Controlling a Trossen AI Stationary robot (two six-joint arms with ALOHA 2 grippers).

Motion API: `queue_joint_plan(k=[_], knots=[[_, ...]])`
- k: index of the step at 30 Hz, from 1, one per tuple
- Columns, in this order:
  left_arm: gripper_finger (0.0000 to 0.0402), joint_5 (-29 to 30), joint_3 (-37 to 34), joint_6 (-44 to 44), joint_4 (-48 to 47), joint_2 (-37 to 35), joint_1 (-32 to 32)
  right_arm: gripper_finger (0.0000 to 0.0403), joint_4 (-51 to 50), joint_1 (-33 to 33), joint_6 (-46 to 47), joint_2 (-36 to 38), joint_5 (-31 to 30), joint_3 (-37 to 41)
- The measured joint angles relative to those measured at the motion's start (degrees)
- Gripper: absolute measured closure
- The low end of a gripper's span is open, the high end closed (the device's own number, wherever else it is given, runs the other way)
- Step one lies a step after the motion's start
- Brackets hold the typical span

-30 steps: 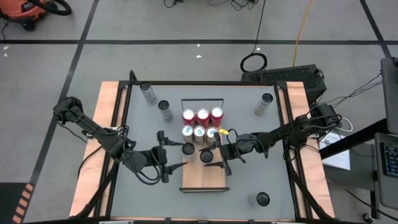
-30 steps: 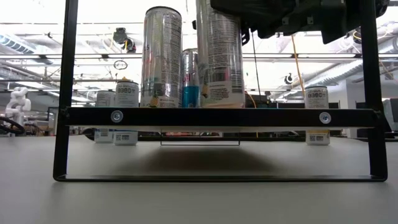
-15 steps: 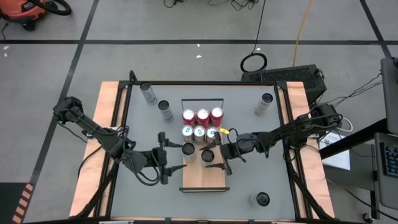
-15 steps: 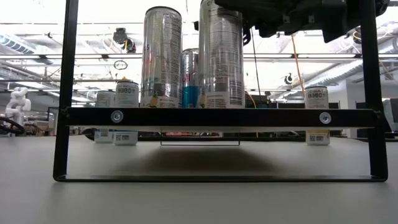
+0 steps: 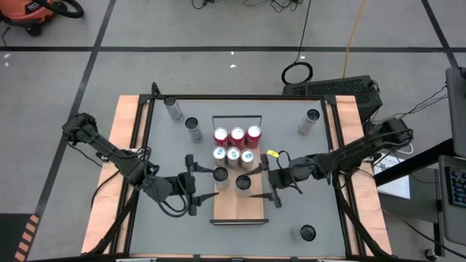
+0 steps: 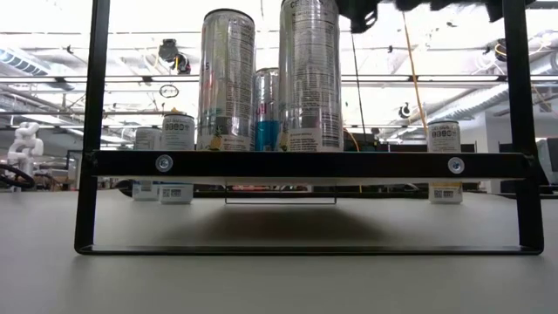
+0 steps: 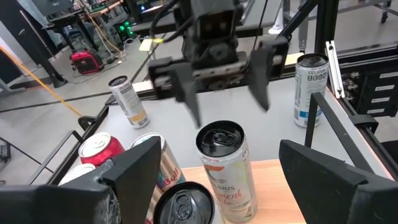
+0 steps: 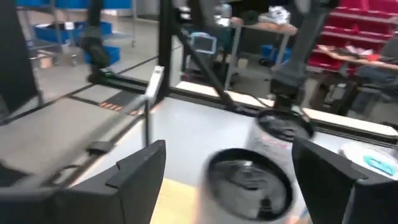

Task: Place canned beverage on shelf
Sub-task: Put the bottom white-yellow soda can aligned with the other white-yellow soda can on the shelf

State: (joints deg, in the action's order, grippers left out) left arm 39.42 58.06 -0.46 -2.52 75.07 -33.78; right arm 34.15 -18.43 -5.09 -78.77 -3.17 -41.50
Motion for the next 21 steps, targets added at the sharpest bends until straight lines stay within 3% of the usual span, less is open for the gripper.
queue_joint_plan(k=[8, 17, 21], knots=[[0.0085, 0.00, 0.01, -0.44, -0.09, 0.00, 0.00, 0.0127, -9.94, -6.50, 4.85, 2.90, -0.15, -0.05], [0.0085, 0.00, 0.00, -1.39, 0.93, 0.00, 0.02, 0.0210, -8.71, -7.88, 6.13, -3.53, -0.29, -0.04], [0.0085, 0.00, 0.00, -1.36, 0.98, 0.00, 0.02, 0.0245, -9.84, -7.41, 6.11, -4.58, -3.32, -0.04]])
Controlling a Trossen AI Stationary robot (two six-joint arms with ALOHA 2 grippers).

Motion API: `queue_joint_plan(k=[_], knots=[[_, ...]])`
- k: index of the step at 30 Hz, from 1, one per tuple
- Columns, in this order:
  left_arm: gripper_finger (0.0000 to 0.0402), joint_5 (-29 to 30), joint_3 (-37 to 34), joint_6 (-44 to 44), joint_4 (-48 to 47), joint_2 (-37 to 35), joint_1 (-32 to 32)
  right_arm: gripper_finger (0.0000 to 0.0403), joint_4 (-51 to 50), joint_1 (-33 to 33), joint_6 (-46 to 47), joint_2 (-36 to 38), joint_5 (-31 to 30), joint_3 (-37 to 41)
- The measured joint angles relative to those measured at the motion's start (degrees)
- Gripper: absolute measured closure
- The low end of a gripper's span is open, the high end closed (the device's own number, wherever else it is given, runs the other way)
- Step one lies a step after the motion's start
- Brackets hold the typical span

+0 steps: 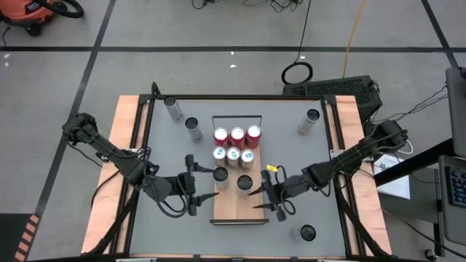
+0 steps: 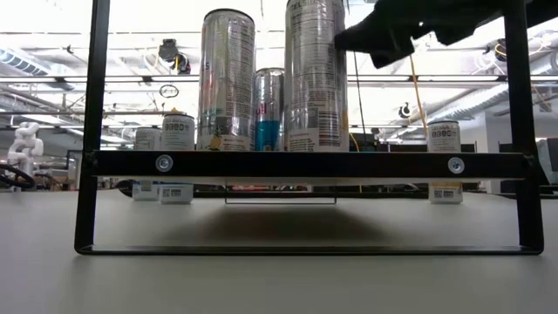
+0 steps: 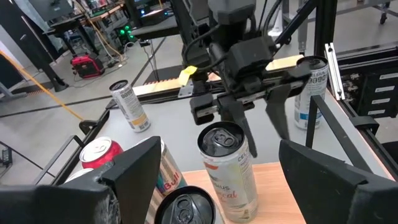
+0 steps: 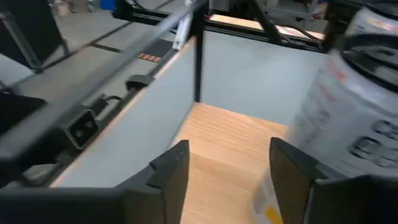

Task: Place canned beverage on shelf
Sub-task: Put the bottom white-yellow soda can aligned with the other white-yellow soda can on the shelf

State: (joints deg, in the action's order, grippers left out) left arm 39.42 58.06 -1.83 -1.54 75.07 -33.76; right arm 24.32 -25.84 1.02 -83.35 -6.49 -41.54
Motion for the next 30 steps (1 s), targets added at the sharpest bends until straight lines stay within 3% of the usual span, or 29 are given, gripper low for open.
queue_joint_plan(k=[12, 22, 30], knots=[[0.0085, 0.00, 0.00, 0.02, -0.06, 0.00, 0.00, 0.0290, -5.85, 1.58, 0.74, 0.33, -4.60, -0.02], [0.0085, 0.00, 0.00, 0.07, -0.39, 0.00, 0.00, 0.0294, -8.16, 1.92, 1.31, 0.31, -13.14, -0.02], [0.0085, 0.00, 0.00, 0.07, -0.42, 0.00, 0.00, 0.0294, -8.72, 1.92, 2.24, 0.31, -16.30, -0.02]])
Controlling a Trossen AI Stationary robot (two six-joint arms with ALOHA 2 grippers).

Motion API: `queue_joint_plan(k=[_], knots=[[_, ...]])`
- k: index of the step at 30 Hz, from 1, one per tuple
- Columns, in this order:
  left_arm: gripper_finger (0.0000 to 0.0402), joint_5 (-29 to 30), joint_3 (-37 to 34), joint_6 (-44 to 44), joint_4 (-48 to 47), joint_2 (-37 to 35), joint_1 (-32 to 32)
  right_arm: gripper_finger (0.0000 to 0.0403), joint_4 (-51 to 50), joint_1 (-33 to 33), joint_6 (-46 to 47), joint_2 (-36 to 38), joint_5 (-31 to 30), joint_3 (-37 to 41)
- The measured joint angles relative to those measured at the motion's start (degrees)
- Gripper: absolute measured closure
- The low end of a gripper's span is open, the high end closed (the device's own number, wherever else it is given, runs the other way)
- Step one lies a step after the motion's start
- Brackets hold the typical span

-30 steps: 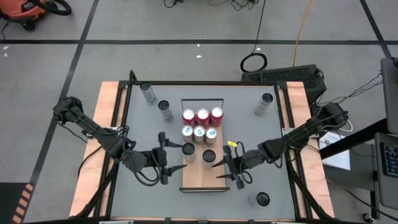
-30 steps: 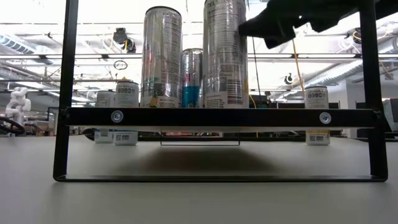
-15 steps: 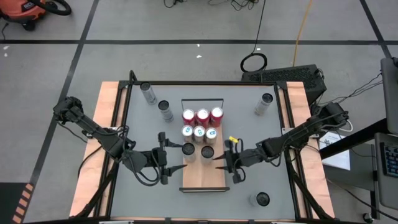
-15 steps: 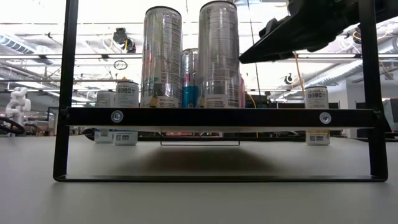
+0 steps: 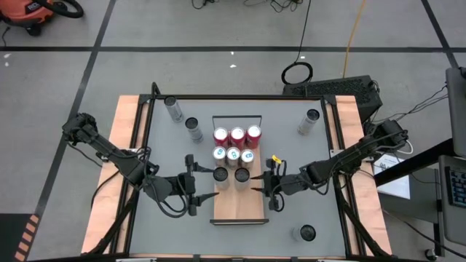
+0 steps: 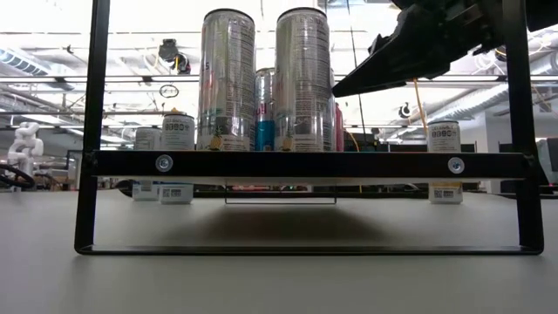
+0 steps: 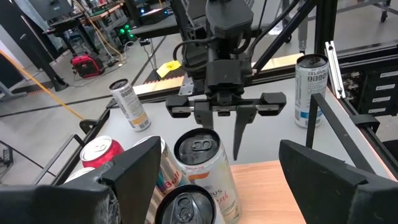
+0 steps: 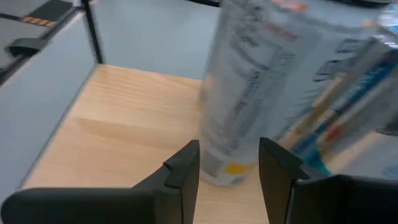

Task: Place canned beverage on shelf
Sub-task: Put the bottom white-yellow soda can aligned with the other white-yellow soda can on the shelf

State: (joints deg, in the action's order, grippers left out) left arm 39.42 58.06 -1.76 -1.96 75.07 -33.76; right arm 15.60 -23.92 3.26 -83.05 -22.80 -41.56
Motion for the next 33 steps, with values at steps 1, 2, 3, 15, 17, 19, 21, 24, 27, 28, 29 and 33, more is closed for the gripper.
queue_joint_plan(k=[1, 2, 3, 15, 17, 19, 21, 24, 27, 28, 29, 33], knots=[[0.0085, 0.00, 0.00, 0.00, -0.02, 0.00, 0.00, 0.0294, 0.05, 0.02, 0.16, 0.00, -0.18, 0.00], [0.0085, 0.00, 0.00, 0.00, -0.02, 0.00, 0.00, 0.0294, 0.26, 0.02, 0.15, 0.00, -0.80, 0.00], [0.0085, 0.00, 0.00, 0.00, -0.02, 0.00, 0.00, 0.0294, 0.35, 0.02, 0.16, 0.00, -1.50, 0.00], [0.0085, 0.00, 0.00, -0.02, 0.01, 0.00, 0.00, 0.0294, 0.49, 0.01, -2.73, 0.00, -2.76, 0.00], [0.0085, 0.00, 0.00, -0.04, 0.01, 0.00, 0.00, 0.0294, 1.24, 0.00, -2.83, 0.00, -2.74, 0.00], [0.0085, 0.00, 0.00, -0.04, 0.01, 0.00, 0.00, 0.0294, 2.21, 0.00, -2.90, 0.00, -2.73, 0.00], [0.0085, 0.00, 0.00, -0.07, 0.01, 0.00, 0.00, 0.0294, 3.00, 0.00, -3.43, 0.00, -2.68, 0.00], [0.0085, 0.00, 0.00, -0.04, 0.03, 0.00, 0.00, 0.0294, 3.11, 0.00, -4.49, 0.00, -2.63, 0.00], [0.0085, 0.00, 0.00, -0.04, 0.03, 0.00, 0.00, 0.0294, 3.09, 0.00, -5.58, 0.00, -2.59, 0.00], [0.0085, 0.00, 0.00, -0.04, 0.02, 0.00, 0.00, 0.0294, 3.23, 0.00, -5.96, 0.00, -2.59, 0.00], [0.0085, 0.00, 0.00, -0.05, 0.02, 0.00, 0.00, 0.0294, 3.38, 0.00, -6.32, 0.00, -2.56, 0.00], [0.0085, 0.00, 0.00, -0.07, 0.03, 0.00, 0.00, 0.0294, 4.30, 0.00, -7.15, 0.00, -2.53, 0.00]])
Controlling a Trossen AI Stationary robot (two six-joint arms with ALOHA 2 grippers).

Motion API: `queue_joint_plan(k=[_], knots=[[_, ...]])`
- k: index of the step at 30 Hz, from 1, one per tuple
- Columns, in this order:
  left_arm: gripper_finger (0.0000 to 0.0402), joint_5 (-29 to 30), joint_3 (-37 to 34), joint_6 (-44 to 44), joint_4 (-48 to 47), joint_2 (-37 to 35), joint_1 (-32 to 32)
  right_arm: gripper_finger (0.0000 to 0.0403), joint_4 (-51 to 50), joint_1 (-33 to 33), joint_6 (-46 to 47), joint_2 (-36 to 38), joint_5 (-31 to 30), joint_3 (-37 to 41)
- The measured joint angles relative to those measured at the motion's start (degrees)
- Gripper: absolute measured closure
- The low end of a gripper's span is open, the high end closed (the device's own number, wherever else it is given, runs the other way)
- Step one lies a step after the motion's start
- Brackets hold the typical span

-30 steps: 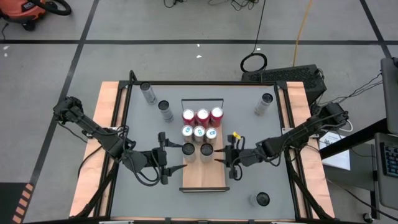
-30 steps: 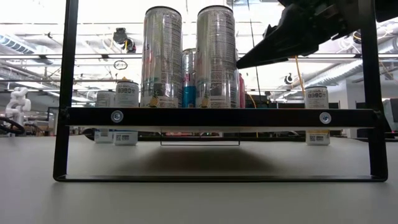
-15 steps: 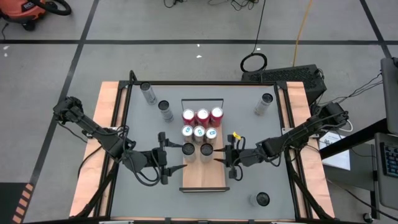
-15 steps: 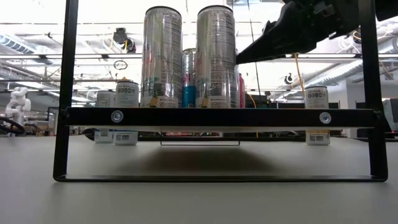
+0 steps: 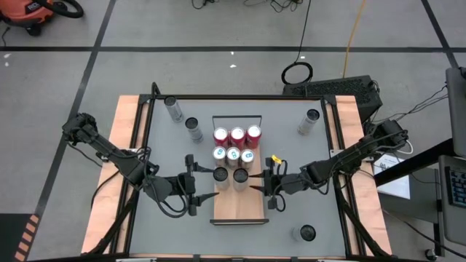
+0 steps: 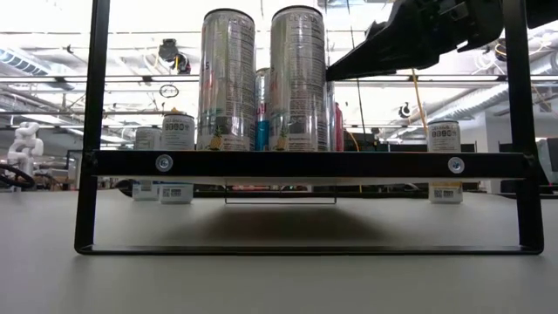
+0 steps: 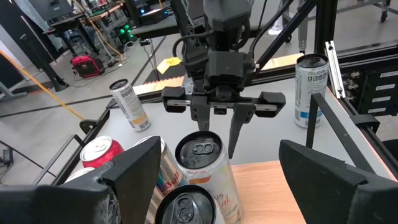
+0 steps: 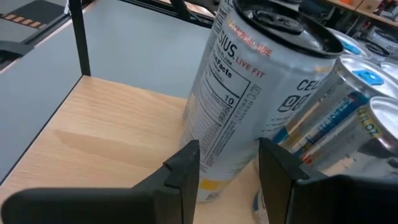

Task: Place canned beverage on shelf
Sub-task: Put the bottom white-yellow soda can aligned with the other white-yellow soda can on the shelf

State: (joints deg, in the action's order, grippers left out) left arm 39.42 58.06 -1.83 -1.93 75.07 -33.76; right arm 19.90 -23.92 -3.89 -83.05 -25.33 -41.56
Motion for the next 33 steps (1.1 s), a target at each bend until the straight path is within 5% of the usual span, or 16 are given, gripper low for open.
queue_joint_plan(k=[33], knots=[[0.0085, 0.00, 0.00, -0.41, -0.04, 0.00, 0.02, 0.0294, 1.78, 2.58, -2.82, 0.00, -0.40, -0.02]])
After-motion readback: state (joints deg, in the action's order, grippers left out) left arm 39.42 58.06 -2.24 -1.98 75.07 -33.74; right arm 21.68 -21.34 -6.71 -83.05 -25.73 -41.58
